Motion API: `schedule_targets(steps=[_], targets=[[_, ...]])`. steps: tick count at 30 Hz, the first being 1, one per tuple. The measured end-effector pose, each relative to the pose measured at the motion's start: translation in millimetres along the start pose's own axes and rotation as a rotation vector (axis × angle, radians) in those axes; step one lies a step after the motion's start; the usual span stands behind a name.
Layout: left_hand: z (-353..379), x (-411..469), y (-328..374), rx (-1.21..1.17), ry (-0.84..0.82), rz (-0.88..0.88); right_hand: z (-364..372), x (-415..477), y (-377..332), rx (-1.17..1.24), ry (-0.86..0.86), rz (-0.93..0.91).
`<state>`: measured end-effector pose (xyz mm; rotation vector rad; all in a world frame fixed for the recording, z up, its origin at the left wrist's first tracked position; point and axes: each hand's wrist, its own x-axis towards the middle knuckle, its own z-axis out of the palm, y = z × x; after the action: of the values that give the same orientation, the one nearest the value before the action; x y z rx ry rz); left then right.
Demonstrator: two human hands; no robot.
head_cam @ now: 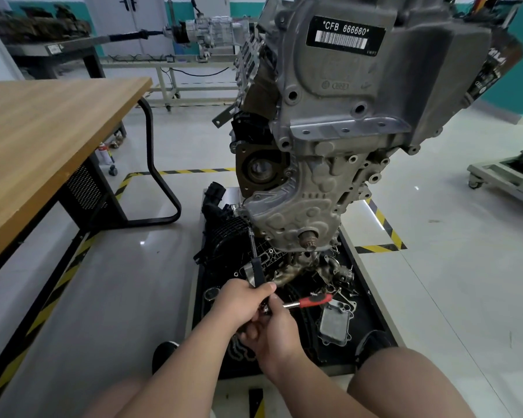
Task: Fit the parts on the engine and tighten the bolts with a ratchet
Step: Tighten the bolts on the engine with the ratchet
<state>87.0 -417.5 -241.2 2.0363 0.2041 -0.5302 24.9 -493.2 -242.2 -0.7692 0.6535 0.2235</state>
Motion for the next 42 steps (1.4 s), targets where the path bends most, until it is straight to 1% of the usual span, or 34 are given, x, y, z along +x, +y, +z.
schedule_targets(steps=[3, 6, 8, 10, 13, 15, 17, 20, 23, 25, 29, 34, 38, 42], targets=[[1.6, 2.2, 1.6, -0.011, 0.037, 0.023, -4.7, -1.3, 1.6, -0.322, 0.038, -0.21], [0.6, 3.4, 2.3, -0.046, 0.029, 0.017, -9.9, -2.6, 4.6, -0.579, 0.009, -0.37], [-1.4, 3.3, 2.4, -0.062, 0.022, 0.004, -10.4, -4.8, 5.8, -0.74, -0.003, -0.419], [-2.9, 3.1, 2.1, -0.061, 0.025, 0.0, -10.8, -5.3, 6.2, -0.813, -0.016, -0.425], [-2.4, 3.3, 0.4, -0.062, 0.027, 0.009, -11.6, -2.6, 4.9, -0.764, -0.051, -0.38], [-3.5, 3.3, 0.2, -0.066, 0.042, 0.01, -10.4, 2.0, 2.2, -0.644, -0.077, -0.31], [-6.1, 3.5, 0.6, -0.067, 0.054, -0.001, -8.5, 3.6, 1.3, -0.533, -0.044, -0.237], [-7.8, 4.1, 0.7, -0.088, 0.02, -0.035, -5.4, 1.5, -2.3, -0.323, -0.006, -0.061], [-4.4, 3.2, 1.0, -0.118, -0.045, -0.062, -5.2, -0.1, -10.4, -0.037, -0.09, 0.108], [-2.1, 3.2, 1.2, -0.146, -0.072, -0.081, -4.6, -1.1, -14.6, 0.071, -0.119, 0.2], [-2.4, 5.8, -0.3, -0.091, 0.001, -0.05, -2.4, -4.1, -17.8, 0.06, -0.125, 0.313], [-4.4, 7.9, -4.2, -0.037, 0.052, 0.012, 3.6, -8.8, -19.2, -0.012, -0.094, 0.364], [-3.4, 9.4, -5.5, 0.014, 0.057, 0.038, 7.5, -13.0, -16.8, -0.159, -0.027, 0.333], [0.4, 10.7, -3.1, 0.068, 0.07, 0.061, 4.4, -14.1, -14.2, -0.179, 0.033, 0.254]])
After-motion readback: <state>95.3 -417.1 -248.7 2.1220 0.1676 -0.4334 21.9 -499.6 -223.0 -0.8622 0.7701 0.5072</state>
